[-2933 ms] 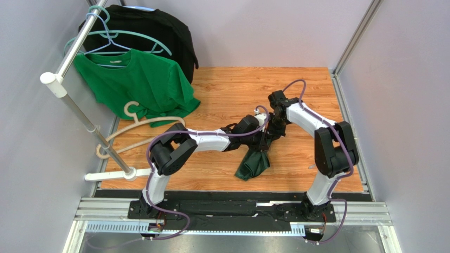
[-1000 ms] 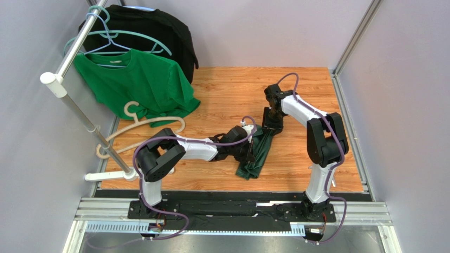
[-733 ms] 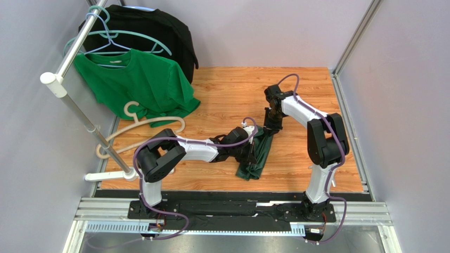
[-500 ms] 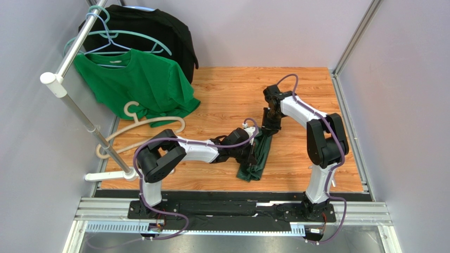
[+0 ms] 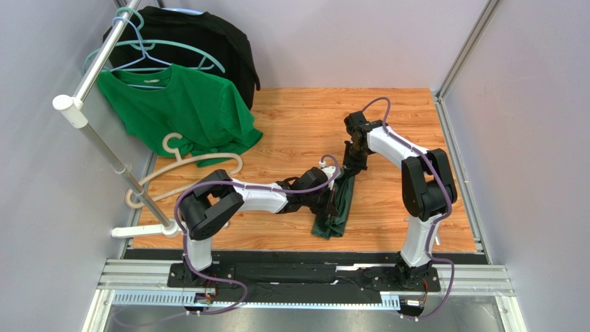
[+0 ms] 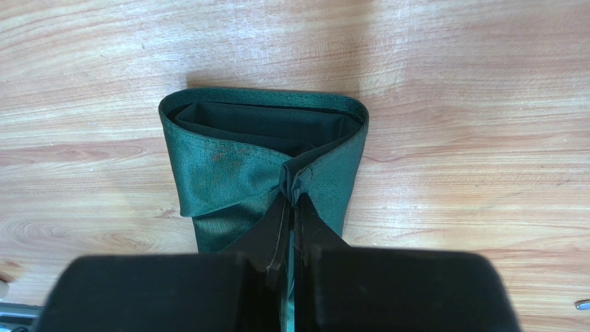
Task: Fold the napkin into a case and place the utensils inside
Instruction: Fold the 2/3-rectangle-folded napkin at the center of the board.
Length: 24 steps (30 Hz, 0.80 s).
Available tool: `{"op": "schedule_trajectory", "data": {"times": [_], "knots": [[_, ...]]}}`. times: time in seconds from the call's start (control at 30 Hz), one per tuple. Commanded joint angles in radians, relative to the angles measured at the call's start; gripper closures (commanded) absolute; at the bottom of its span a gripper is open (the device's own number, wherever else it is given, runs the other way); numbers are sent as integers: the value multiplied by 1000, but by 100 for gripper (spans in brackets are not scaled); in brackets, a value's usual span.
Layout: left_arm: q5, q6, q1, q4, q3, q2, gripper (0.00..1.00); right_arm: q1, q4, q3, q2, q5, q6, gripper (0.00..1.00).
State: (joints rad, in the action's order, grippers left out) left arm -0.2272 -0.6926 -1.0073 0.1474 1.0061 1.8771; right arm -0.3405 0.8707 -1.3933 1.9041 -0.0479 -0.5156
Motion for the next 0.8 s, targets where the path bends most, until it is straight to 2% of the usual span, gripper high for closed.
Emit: {"op": "schedule_trajectory", "data": {"times": [0.0,0.23,0.77], "knots": [[-29,-5,-16,-68,54,-68,100,-5,-44,11,-72,8,-12,100],[-49,-25,-16,-75,56,-93,100,-8,7,-27,-85,-4,12,100],[121,47,-2,-195,5,-164,100,-34,27,-144,18,-66,-27,100]]}}
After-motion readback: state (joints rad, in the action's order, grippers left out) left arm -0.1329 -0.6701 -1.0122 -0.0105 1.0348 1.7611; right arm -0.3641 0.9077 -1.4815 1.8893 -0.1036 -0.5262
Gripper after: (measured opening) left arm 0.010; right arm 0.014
